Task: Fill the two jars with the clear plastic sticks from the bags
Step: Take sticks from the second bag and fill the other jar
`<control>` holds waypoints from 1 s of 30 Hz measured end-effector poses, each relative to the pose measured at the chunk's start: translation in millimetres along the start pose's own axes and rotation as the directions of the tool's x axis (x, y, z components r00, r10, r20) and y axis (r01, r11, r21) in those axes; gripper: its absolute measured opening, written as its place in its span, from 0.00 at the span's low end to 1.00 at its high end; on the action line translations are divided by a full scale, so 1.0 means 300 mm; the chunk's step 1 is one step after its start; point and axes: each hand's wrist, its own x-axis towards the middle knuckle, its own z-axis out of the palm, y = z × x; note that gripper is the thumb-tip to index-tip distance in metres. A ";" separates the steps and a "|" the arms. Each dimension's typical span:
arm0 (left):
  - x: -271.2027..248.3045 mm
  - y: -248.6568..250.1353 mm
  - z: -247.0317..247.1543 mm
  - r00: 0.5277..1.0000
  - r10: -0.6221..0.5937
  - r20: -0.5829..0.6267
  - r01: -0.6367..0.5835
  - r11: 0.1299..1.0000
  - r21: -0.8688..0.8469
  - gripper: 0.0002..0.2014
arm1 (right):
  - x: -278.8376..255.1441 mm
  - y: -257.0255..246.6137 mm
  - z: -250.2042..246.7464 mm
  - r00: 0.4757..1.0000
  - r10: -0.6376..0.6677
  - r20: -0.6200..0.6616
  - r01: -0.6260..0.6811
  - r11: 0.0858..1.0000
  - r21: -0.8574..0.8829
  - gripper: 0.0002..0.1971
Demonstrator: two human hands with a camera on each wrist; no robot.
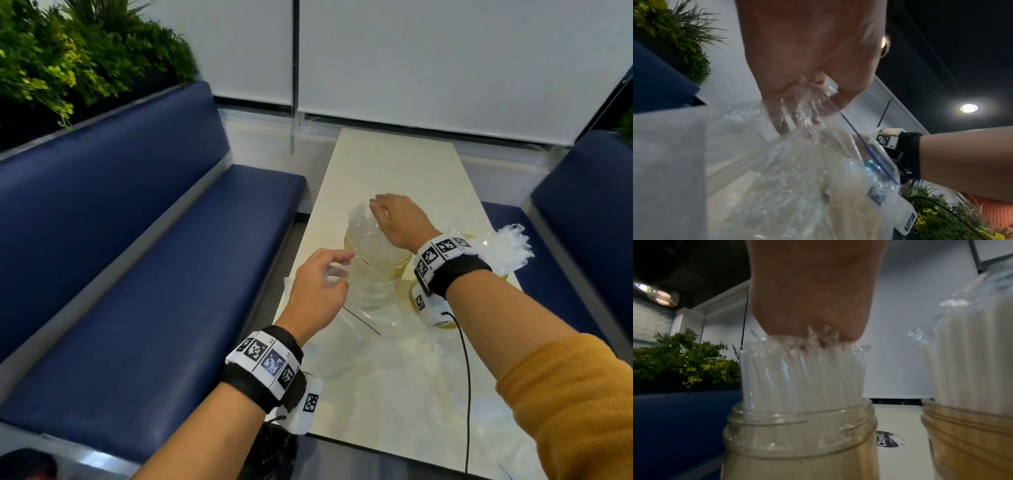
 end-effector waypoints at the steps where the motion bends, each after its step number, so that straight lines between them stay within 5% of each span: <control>1: 0.000 0.002 -0.004 0.999 -0.004 0.032 0.004 1.000 -0.004 0.26 | -0.003 -0.008 -0.022 0.995 0.035 -0.096 -0.028 0.997 0.066 0.21; 3: 0.002 0.008 -0.014 0.996 -0.001 0.089 -0.001 1.000 0.025 0.30 | -0.019 -0.036 -0.084 0.962 0.054 -0.266 -0.038 0.997 0.065 0.19; 5: 0.009 0.010 -0.023 0.990 0.014 0.143 -0.024 0.998 0.063 0.35 | -0.056 -0.084 -0.181 0.972 0.067 -0.227 -0.032 0.988 0.153 0.19; 7: 0.017 0.011 -0.030 0.982 0.018 0.187 -0.037 0.994 0.102 0.40 | -0.107 -0.140 -0.268 0.989 0.025 0.148 -0.064 0.961 0.268 0.18; 9: 0.021 0.020 -0.033 0.976 0.013 0.219 -0.047 0.987 0.151 0.43 | -0.153 -0.189 -0.288 0.816 -0.054 0.575 -0.146 0.944 0.295 0.12; 11: 0.017 0.031 -0.033 0.968 0.003 0.251 -0.054 0.979 0.196 0.42 | -0.195 -0.228 -0.226 0.676 -0.079 0.732 -0.161 0.954 0.251 0.12; 16: -0.009 0.037 -0.010 0.960 0.009 0.279 -0.060 0.983 0.174 0.42 | -0.288 -0.304 -0.031 0.778 -0.059 0.626 0.092 0.996 -0.021 0.21; 19: -0.020 0.035 -0.007 0.964 -0.004 0.267 -0.052 0.979 0.199 0.42 | -0.318 -0.322 0.025 0.677 0.049 0.734 0.212 0.942 -0.258 0.19; 22: -0.030 0.029 -0.002 0.966 -0.001 0.258 -0.050 0.980 0.191 0.42 | -0.334 -0.323 0.056 0.656 0.093 0.749 0.266 0.900 -0.344 0.17; 27: -0.040 0.012 0.009 0.965 -0.003 0.262 -0.041 0.986 0.163 0.47 | -0.352 -0.303 0.100 0.579 0.104 0.808 0.182 0.950 -0.253 0.20; 30: -0.044 0.008 0.012 0.964 -0.011 0.265 -0.031 0.987 0.155 0.46 | -0.372 -0.293 0.107 0.580 0.093 0.810 0.096 0.979 -0.180 0.21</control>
